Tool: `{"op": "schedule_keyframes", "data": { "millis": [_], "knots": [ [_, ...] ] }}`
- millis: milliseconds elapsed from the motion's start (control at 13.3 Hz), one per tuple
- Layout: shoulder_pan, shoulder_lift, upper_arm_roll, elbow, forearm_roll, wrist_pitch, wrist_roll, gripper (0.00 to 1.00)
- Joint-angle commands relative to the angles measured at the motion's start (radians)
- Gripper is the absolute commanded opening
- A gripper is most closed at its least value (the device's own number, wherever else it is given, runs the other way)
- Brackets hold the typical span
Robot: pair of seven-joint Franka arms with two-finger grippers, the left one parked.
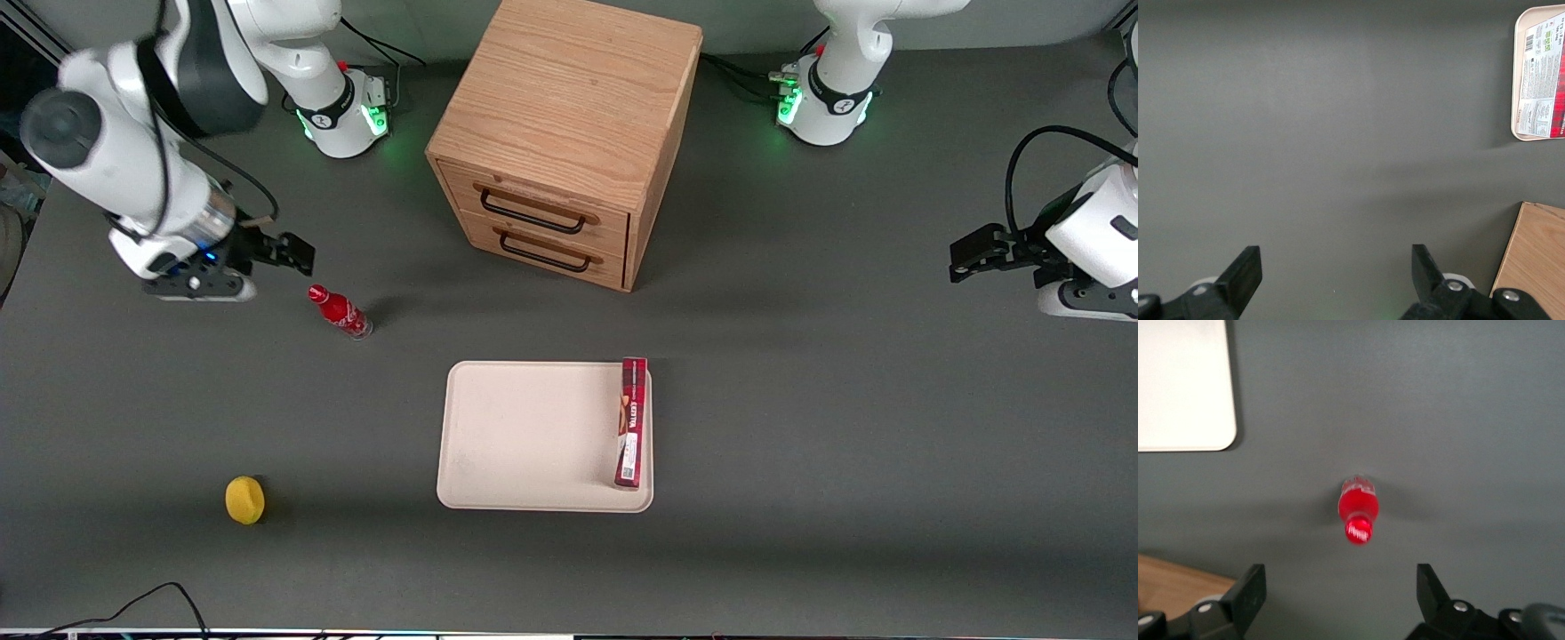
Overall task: Place coke bottle on tray
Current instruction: 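Move the open right gripper down toward the red Coca-Cola bottle, then close the right gripper around the red Coca-Cola bottle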
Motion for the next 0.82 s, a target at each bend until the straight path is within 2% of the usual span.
{"op": "schedule_keyframes", "data": {
  "millis": [0, 300, 600, 750],
  "knots": [
    [-0.002, 0.014, 0.000, -0.095, 0.020, 0.135, 0.018, 1.00],
    [-0.001, 0.045, 0.000, -0.199, 0.018, 0.307, 0.016, 1.00],
    [-0.002, 0.042, 0.000, -0.251, 0.010, 0.364, 0.015, 1.00],
    [-0.002, 0.042, 0.000, -0.267, 0.009, 0.395, 0.008, 0.91]
  ]
}}
